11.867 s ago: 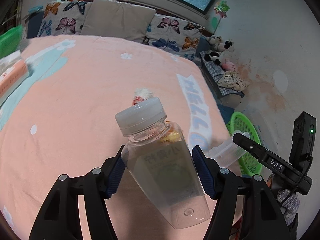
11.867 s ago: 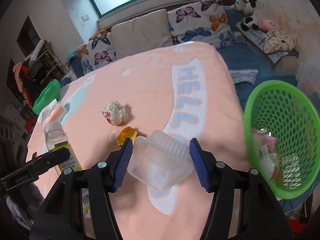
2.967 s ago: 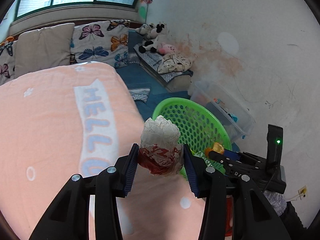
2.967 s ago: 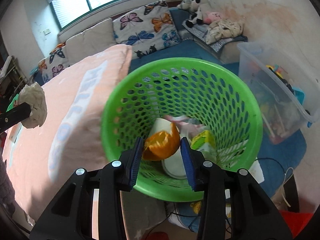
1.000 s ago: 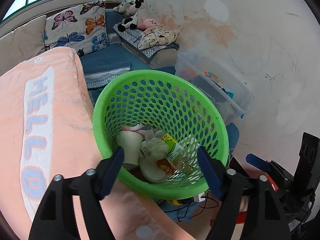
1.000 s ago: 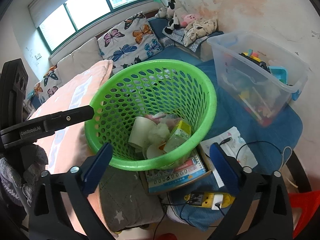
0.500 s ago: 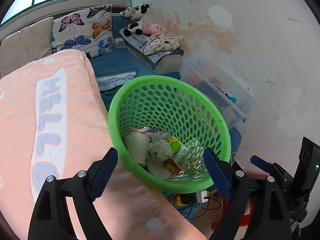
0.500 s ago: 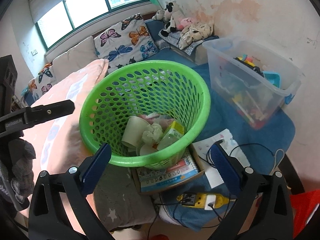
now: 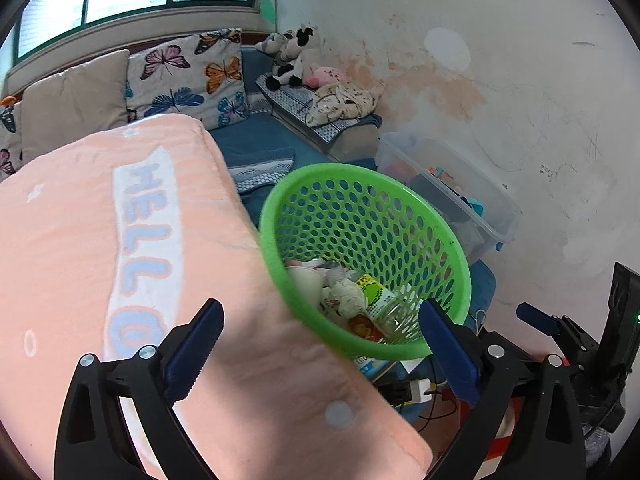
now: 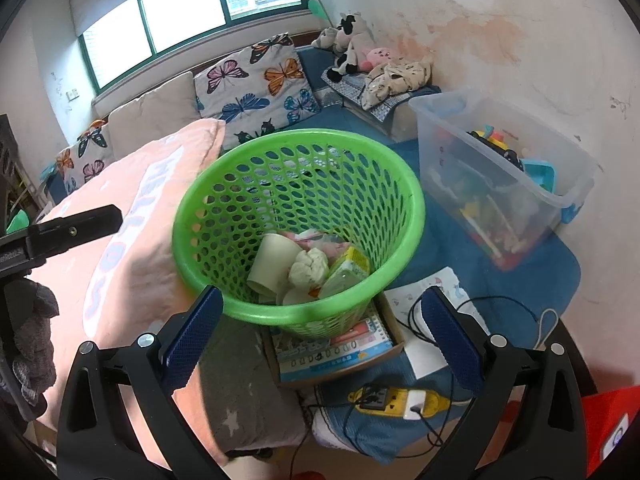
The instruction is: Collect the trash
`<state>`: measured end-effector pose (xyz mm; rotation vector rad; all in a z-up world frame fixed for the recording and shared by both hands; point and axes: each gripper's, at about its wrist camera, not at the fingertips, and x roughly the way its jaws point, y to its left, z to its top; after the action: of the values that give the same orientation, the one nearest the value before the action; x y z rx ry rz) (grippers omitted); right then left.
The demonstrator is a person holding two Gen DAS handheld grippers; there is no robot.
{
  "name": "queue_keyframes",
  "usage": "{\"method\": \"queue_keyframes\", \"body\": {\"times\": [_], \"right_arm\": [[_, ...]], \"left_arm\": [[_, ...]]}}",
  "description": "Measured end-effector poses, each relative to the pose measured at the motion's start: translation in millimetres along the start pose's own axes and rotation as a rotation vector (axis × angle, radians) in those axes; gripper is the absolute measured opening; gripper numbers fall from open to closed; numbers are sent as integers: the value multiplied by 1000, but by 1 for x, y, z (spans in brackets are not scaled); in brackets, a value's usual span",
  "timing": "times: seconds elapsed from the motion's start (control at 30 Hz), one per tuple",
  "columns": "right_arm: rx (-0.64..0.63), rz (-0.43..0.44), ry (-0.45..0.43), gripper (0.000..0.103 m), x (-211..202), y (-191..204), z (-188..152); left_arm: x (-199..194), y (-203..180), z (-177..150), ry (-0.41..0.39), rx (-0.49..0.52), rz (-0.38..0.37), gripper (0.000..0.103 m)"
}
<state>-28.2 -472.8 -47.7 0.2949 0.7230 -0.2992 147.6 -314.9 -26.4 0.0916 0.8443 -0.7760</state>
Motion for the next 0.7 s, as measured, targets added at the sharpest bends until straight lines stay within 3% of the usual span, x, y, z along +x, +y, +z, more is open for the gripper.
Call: {"method": "queue_keyframes", "body": {"times": [0.27,0.7], "right_arm": [[-88,-41,-19,99,-9,29,-7],[-174,-12,-25,99,-17,70,-17]], "left_arm": [[-28,18,-14,-35,-24,66,96],[-81,49,-44,-101,-21,206,96]]}}
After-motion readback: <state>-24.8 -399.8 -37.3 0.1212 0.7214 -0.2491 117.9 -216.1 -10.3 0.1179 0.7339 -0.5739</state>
